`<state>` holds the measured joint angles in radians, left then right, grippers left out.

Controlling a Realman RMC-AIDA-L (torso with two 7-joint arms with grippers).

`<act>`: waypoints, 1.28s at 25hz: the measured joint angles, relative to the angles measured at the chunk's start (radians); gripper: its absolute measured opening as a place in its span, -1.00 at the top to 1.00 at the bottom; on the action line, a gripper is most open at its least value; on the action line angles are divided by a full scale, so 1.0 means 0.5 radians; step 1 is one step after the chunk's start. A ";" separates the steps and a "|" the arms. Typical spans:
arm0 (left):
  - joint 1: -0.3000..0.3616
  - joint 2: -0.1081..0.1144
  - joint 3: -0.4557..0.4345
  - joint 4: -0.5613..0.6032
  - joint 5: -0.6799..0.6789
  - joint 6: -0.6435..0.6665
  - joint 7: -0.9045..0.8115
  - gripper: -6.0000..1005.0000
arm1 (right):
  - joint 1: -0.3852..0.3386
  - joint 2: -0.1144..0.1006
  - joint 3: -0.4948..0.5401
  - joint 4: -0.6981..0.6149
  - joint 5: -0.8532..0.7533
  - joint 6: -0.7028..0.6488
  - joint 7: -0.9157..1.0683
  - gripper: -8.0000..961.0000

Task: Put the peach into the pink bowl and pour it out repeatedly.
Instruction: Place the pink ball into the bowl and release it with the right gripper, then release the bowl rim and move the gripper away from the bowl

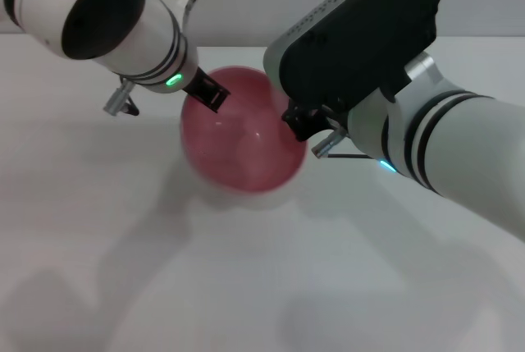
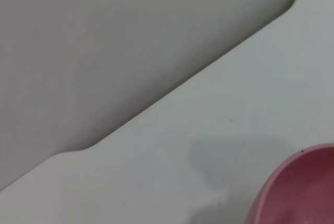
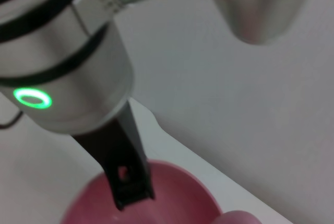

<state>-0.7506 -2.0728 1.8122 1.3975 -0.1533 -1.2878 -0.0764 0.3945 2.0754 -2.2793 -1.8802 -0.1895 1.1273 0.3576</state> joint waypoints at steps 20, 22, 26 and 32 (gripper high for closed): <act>-0.044 -0.002 0.068 0.002 -0.128 0.020 0.001 0.89 | -0.045 0.009 -0.017 0.312 0.144 -0.411 0.020 0.34; -0.038 0.001 0.057 -0.001 -0.129 0.032 0.005 0.89 | -0.053 0.009 -0.015 0.314 0.144 -0.424 0.020 0.26; -0.034 0.007 0.008 -0.066 -0.129 0.043 0.014 0.89 | -0.080 0.010 -0.008 0.298 0.083 -0.423 0.029 0.10; -0.060 0.007 -0.091 -0.177 -0.184 0.043 0.017 0.90 | -0.268 0.022 0.020 0.187 -0.438 -0.431 0.150 -0.18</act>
<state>-0.7805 -2.0692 1.7667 1.3089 -0.2453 -1.2664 -0.0682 0.2605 2.0866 -2.2691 -1.7869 -0.4084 0.9116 0.4325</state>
